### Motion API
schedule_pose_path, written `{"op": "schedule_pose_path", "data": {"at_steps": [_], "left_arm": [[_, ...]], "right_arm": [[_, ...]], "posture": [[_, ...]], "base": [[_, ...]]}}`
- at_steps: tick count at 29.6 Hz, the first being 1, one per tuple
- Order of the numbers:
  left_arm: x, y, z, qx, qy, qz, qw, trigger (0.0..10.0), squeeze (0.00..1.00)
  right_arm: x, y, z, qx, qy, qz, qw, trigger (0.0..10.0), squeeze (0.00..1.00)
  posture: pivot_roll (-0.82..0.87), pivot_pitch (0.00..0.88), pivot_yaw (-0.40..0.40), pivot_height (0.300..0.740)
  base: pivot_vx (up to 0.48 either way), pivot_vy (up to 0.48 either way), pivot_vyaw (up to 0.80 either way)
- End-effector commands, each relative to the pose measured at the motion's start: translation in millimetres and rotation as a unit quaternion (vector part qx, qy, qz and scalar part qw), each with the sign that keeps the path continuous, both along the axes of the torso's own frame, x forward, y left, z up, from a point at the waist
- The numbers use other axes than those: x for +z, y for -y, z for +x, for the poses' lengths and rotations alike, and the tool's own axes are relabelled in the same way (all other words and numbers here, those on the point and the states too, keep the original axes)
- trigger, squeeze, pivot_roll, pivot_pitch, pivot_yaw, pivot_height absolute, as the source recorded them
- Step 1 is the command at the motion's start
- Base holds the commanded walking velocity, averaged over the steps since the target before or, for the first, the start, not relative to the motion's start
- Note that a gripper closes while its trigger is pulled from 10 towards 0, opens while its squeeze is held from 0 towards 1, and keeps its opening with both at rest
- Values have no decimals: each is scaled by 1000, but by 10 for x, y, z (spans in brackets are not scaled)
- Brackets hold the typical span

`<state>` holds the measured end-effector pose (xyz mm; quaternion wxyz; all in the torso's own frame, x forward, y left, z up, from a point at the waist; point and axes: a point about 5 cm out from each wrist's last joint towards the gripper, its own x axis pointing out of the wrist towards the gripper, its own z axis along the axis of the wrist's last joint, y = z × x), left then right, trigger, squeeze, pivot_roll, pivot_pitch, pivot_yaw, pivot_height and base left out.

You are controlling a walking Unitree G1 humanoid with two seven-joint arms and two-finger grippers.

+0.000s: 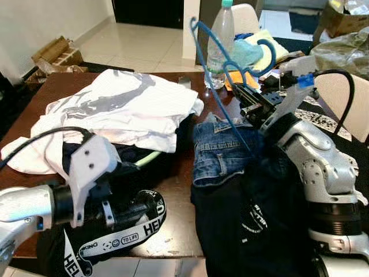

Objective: Hang hanger

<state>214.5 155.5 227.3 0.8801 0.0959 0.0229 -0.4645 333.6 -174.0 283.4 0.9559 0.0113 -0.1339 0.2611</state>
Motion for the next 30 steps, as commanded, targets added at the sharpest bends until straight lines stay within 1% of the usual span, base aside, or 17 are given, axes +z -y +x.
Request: {"op": "schedule_pose_path", "data": {"at_steps": [1, 3, 4, 5, 6, 7, 8, 12, 13, 14, 16, 19, 21, 22, 27, 28, 30], "left_arm": [[-229, 64, 53, 38, -77, -22, 996, 10000, 0], [-300, 84, 71, 53, -103, -32, 993, 10000, 0], [-347, 129, 61, 55, -130, -47, 989, 10000, 0], [-347, 129, 61, 55, -130, -47, 989, 10000, 0], [-395, 172, 54, 57, -156, -57, 984, 10000, 0], [-395, 172, 54, 57, -156, -57, 984, 10000, 0], [-471, 193, 56, 70, -203, -68, 974, 10000, 0], [-487, 181, 59, 74, -217, -70, 971, 10000, 0], [-498, 151, 87, 89, -231, -78, 966, 10000, 0], [-498, 151, 87, 89, -231, -78, 966, 10000, 0], [-529, 80, 140, 123, -262, -94, 953, 10000, 0], [-585, 33, 153, 150, -287, -83, 943, 10000, 0], [-585, 33, 153, 150, -287, -83, 943, 10000, 0], [-613, 24, 141, 157, -297, -70, 939, 10000, 0], [-641, 9, 128, 175, -315, -55, 931, 10000, 0], [-677, -1, 117, 182, -331, -49, 924, 10000, 0], [-677, -1, 117, 182, -331, -49, 924, 10000, 0]], "right_arm": [[-5, -12, -17, 0, 6, -4, 1000, 10000, 0], [-8, -11, -18, 0, 6, -4, 1000, 10000, 0], [-5, -9, -19, -1, 6, -5, 1000, 10000, 0], [-5, -9, -19, -1, 6, -5, 1000, 10000, 0], [-1, -6, -19, -2, 7, -6, 1000, 10000, 0], [-1, -6, -19, -2, 7, -6, 1000, 10000, 0], [7, 4, -16, -4, 7, -9, 1000, 10000, 0], [8, 8, -14, -4, 8, -10, 1000, 10000, 0], [6, 10, -11, -5, 7, -11, 1000, 10000, 0], [6, 10, -11, -5, 7, -11, 1000, 10000, 0], [-7, 11, -3, -9, 5, -16, 1000, 10000, 0], [-25, 8, 5, -13, 3, -21, 1000, 10000, 0], [-25, 8, 5, -13, 3, -21, 1000, 10000, 0], [-30, 11, 7, -15, 2, -22, 1000, 10000, 0], [-33, 23, 10, -19, -1, -24, 1000, 10000, 0], [-32, 26, 16, -21, -2, -25, 999, 10000, 0], [-32, 26, 16, -21, -2, -25, 999, 10000, 0]], "posture": [[147, 156, 10, 740], [147, 156, 10, 740], [140, 158, 10, 740], [140, 158, 10, 740], [138, 158, 9, 740], [138, 158, 9, 740], [139, 159, 8, 740], [139, 159, 8, 740], [139, 159, 8, 740], [139, 159, 8, 740], [141, 161, 11, 740], [139, 162, 13, 740], [139, 162, 13, 740], [139, 162, 13, 740], [138, 165, 13, 740], [137, 165, 14, 740], [137, 165, 14, 740]], "base": [[0, 0, 0], [0, 0, 0], [0, 0, 0], [0, 0, 0], [0, 0, 0], [0, 0, 0], [0, 0, 0], [0, 0, 0], [0, 0, 0], [0, 0, 0], [0, 0, 0], [0, 0, 0], [0, 0, 0], [0, 0, 0], [0, 0, 0], [0, 0, 0], [0, 0, 0]]}}
